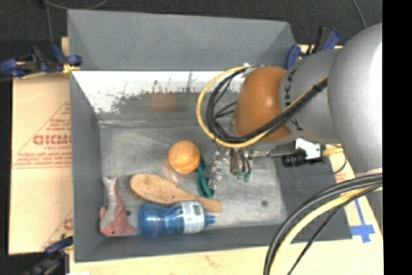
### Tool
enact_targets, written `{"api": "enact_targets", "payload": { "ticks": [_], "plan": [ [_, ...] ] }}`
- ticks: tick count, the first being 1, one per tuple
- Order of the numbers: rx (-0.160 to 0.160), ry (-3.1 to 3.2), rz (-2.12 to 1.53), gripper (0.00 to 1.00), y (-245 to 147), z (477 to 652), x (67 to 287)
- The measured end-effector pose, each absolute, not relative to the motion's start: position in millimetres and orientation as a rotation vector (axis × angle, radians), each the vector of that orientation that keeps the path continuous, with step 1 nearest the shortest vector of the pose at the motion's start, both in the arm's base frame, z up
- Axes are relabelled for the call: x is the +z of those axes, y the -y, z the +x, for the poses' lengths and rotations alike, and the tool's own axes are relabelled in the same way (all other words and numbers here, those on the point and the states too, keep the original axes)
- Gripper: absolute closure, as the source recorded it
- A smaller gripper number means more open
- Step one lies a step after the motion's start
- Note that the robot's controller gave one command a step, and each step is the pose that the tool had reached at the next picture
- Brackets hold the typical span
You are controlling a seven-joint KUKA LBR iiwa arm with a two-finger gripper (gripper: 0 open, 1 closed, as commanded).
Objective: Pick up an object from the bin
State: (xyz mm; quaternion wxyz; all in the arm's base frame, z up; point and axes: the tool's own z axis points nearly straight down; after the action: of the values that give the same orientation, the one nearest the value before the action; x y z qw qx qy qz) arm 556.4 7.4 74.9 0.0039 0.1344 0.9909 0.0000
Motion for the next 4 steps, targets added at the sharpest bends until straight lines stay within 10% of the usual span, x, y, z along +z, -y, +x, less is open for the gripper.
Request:
{"api": "enact_targets", "payload": {
  "ticks": [1,2,3,4],
  "plan": [
    [0.002,-3.111,0.325,1.0,-6.2,553.8,75.4],
    [0.002,-3.115,0.384,0.0,-37.2,613.9,207.2],
    [0.003,-3.102,0.42,0.0,-45.7,630.9,238.7],
    [-0.001,-3.108,0.379,0.0,-75.8,615.5,182.9]
  ]
}}
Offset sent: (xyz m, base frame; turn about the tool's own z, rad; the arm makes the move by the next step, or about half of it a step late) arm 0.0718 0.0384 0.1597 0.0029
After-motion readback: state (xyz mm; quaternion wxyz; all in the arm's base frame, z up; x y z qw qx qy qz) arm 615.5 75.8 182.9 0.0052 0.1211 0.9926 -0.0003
